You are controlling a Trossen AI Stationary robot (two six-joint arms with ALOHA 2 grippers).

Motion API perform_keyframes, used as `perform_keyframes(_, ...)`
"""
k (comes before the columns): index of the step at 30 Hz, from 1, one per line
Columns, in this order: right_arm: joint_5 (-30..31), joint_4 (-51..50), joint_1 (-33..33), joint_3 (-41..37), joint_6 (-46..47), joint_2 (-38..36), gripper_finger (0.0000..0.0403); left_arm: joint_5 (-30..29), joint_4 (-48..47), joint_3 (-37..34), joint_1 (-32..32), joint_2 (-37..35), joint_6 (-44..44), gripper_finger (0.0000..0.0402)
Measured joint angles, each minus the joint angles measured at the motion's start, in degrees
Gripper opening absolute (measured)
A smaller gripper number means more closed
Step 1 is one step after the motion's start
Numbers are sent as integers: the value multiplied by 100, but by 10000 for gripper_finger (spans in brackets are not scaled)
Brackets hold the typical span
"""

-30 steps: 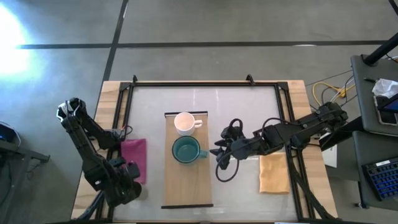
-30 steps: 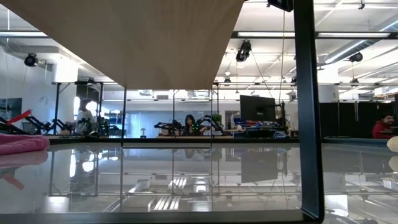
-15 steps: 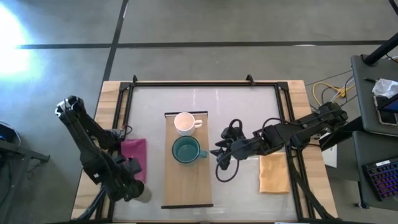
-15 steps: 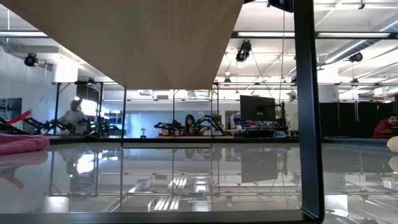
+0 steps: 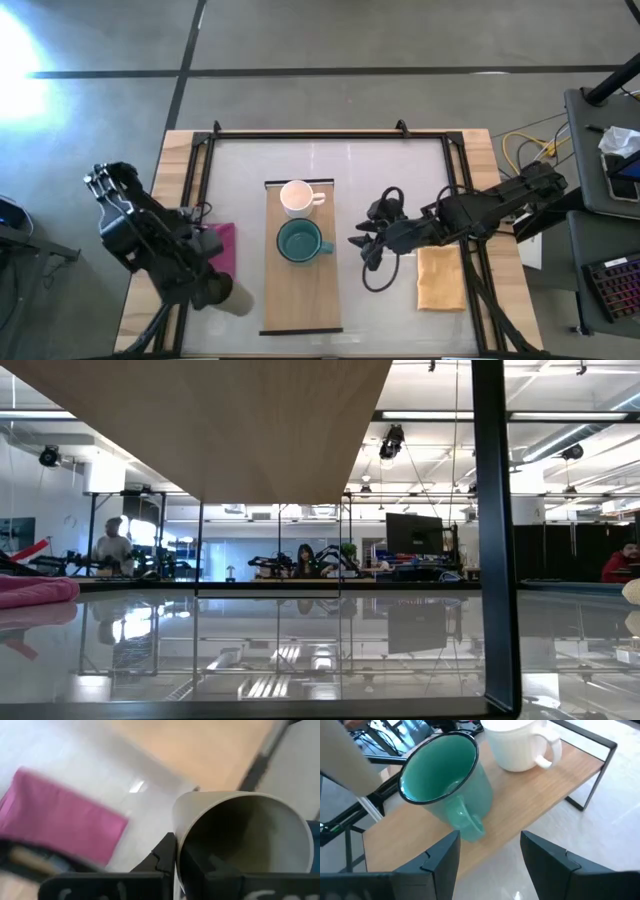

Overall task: Stack small to large cups/mugs on shelf
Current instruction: Put the gray cup on the shelf

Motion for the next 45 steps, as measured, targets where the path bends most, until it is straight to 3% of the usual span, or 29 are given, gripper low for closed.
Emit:
perform_keyframes(10,-100,29,480,0,378,38,201,-141,5,1334,1039,1352,1563,0)
perform_keyframes(19,-66,957,952,0,686,495,181,-184,29,2363,1474,2198,2470,0)
perform_keyframes(25,-82,1451,1009,0,1021,950,109,108,9,2441,1464,2453,2544,0)
perform_keyframes(33,-266,2709,1007,0,1059,1494,16,18,292,2441,1510,2600,2886,0)
perform_keyframes(45,-168,3056,1121,-2,1849,1825,9,-256,261,2440,1618,2616,3313,0)
